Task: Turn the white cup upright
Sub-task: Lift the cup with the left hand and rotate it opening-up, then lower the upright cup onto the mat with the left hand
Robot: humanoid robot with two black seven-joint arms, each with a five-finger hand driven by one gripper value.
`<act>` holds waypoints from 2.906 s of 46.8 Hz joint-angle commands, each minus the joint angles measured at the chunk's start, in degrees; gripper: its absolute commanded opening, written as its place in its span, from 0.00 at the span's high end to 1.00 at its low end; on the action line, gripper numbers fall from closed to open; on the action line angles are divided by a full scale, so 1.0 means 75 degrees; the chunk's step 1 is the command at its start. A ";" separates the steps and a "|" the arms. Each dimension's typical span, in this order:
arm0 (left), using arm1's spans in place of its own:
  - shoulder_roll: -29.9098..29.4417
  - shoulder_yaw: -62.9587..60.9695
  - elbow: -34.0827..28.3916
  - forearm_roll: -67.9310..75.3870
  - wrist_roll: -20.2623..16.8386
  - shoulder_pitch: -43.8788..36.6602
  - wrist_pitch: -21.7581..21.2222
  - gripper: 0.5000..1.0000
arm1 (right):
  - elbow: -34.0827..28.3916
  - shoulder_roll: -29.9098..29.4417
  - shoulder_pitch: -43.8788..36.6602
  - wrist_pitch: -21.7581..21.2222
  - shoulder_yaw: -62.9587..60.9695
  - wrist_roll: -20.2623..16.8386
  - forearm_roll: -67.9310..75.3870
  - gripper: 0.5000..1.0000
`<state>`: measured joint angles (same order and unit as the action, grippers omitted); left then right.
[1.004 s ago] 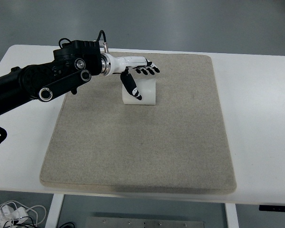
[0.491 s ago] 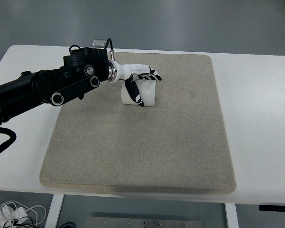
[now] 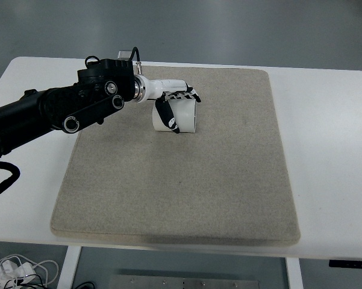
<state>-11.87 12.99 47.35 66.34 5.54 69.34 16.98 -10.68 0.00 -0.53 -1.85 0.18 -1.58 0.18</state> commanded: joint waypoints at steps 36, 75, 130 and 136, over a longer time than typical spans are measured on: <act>-0.0386 0.4126 -0.1509 -0.5294 -0.1196 -0.1663 0.2095 0.95 | 0.0006 0.0000 0.0000 0.0000 0.0000 -0.0001 0.0000 0.10; -0.0257 0.4397 -0.2294 -0.3748 -0.5405 -0.2812 0.2402 0.91 | 0.0006 0.0000 0.0000 0.0000 0.0000 -0.0001 0.0000 0.10; -0.0152 0.2721 -0.2224 -0.2564 -0.5405 -0.3246 0.0396 0.50 | -0.0006 0.0000 0.0000 0.0000 0.0000 -0.0001 0.0000 0.10; -0.0140 0.2733 -0.2212 -0.2564 -0.5405 -0.3246 0.0372 0.33 | -0.0006 0.0000 0.0000 0.0000 0.0000 -0.0001 0.0000 0.10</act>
<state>-12.98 33.41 30.68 47.11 -35.00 45.00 19.82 -10.72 0.00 -0.52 -1.85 0.18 -1.58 0.18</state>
